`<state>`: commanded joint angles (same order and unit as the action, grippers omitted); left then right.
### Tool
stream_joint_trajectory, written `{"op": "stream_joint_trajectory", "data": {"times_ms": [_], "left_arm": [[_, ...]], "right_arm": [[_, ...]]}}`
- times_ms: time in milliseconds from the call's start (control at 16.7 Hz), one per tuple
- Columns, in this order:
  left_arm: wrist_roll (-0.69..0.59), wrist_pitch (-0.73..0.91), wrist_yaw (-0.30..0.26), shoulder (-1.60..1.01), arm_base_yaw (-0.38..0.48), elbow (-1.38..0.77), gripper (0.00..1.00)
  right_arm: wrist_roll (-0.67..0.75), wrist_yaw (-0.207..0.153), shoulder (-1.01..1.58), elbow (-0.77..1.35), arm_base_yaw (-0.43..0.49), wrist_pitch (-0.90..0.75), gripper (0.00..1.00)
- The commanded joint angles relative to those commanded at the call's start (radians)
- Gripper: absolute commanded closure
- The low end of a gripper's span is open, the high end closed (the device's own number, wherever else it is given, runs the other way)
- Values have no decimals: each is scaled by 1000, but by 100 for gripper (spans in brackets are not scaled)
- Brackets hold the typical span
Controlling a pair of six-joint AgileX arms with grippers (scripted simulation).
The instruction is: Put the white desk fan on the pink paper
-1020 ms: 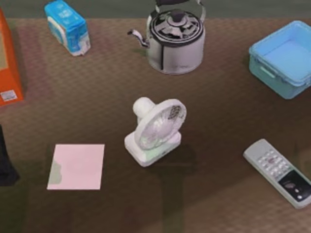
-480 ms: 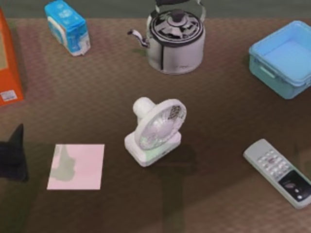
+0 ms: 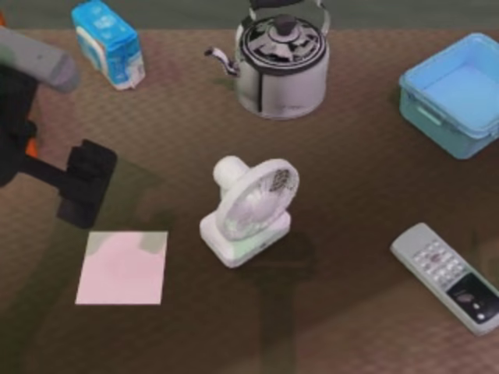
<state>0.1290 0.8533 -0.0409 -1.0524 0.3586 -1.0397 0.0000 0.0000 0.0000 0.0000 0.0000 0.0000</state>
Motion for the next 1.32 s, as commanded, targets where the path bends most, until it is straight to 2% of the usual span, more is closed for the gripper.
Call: {"op": "stream_joint_trajectory", "data": {"times_ms": [420,720,960,1320], "left_arm": [[56,457,10,-669,201,-701,0],[79,678,26,-1031,301,-1090,0],[87,763,35,-1184,340,-1249,0],[87,768,35,-1197,339,-1261,0]], "right_arm": [[0,0,0,0,0,0,0],[0,0,0,0,0,0,0],[0,0,0,0,0,0,0],[0,0,0,0,0,0,0]]}}
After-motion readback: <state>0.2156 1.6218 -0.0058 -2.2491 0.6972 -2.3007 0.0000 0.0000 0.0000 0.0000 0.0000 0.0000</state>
